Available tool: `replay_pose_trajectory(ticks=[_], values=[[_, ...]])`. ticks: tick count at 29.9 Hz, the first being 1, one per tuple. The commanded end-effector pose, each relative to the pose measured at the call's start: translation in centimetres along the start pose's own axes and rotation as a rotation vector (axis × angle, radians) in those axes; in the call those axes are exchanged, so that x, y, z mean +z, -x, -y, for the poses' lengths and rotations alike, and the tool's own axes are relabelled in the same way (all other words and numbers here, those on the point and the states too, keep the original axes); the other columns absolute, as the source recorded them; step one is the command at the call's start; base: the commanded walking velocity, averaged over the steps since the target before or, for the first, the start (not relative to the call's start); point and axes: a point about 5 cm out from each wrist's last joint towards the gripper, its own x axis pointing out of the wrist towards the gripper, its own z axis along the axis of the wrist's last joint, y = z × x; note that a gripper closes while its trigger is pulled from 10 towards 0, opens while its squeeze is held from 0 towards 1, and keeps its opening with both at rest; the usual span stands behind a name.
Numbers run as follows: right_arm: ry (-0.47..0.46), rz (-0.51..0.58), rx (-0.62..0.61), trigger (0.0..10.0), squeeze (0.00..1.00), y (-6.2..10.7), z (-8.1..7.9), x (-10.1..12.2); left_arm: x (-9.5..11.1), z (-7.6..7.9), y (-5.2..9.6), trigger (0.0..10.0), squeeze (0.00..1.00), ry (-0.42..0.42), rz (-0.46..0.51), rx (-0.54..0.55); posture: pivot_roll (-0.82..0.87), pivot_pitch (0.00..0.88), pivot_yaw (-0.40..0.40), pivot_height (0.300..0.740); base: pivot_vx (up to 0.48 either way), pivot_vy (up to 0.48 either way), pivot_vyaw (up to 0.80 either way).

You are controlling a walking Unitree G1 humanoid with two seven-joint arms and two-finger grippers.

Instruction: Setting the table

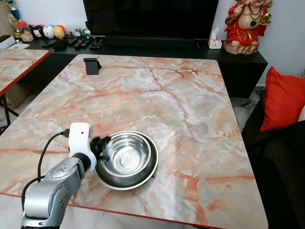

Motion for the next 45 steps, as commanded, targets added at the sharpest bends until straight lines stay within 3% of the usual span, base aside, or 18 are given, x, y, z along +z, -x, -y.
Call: replay_pose_trajectory(ticks=[1,6,11,13,20,26,36,45], values=[[0.005,-0.007,0.004,10.0,0.00,0.0,-0.1,-0.1,1.1,-0.2,0.2,10.0,0.00,-0.006,0.058,0.016,0.02,0.000,0.006,0.740,0.000,0.000,0.00],[0.007,-0.008,0.005,10.0,0.00,0.0,-0.1,-0.1,1.9,-0.6,0.5,10.0,0.00,-0.004,0.136,0.047,0.02,0.000,0.004,0.740,0.000,0.000,0.00],[0.005,-0.005,0.006,10.0,0.00,0.0,-0.1,-0.1,2.1,-0.5,0.6,10.0,0.00,-0.241,0.226,0.096,0.02,0.000,0.004,0.740,0.000,0.000,0.00],[0.004,-0.003,0.005,10.0,0.00,0.0,-0.1,-0.1,1.8,-0.4,0.8,10.0,0.00,-0.236,0.255,0.111,0.02,0.000,0.004,0.740,0.000,0.000,0.00],[0.001,0.002,-0.002,10.0,0.00,0.0,0.0,-0.1,-0.2,0.6,1.1,10.0,0.00,-0.428,0.309,0.158,0.02,0.000,-0.005,0.740,0.000,0.000,0.00],[0.003,0.006,-0.008,10.0,0.00,0.0,0.1,-0.1,-1.0,1.0,1.0,10.0,0.00,-0.386,0.341,0.210,0.01,0.000,-0.011,0.740,0.000,0.000,0.00],[0.011,0.006,-0.015,10.0,0.00,0.1,0.3,0.0,-0.5,0.4,0.8,10.0,0.00,-0.300,0.401,0.292,0.00,0.000,-0.009,0.740,0.000,0.000,0.00],[0.010,0.002,-0.007,10.0,0.00,0.1,0.0,-0.2,-0.1,0.1,0.6,10.0,0.00,-0.301,0.422,0.299,0.00,0.000,0.003,0.740,0.000,0.328,0.00]])
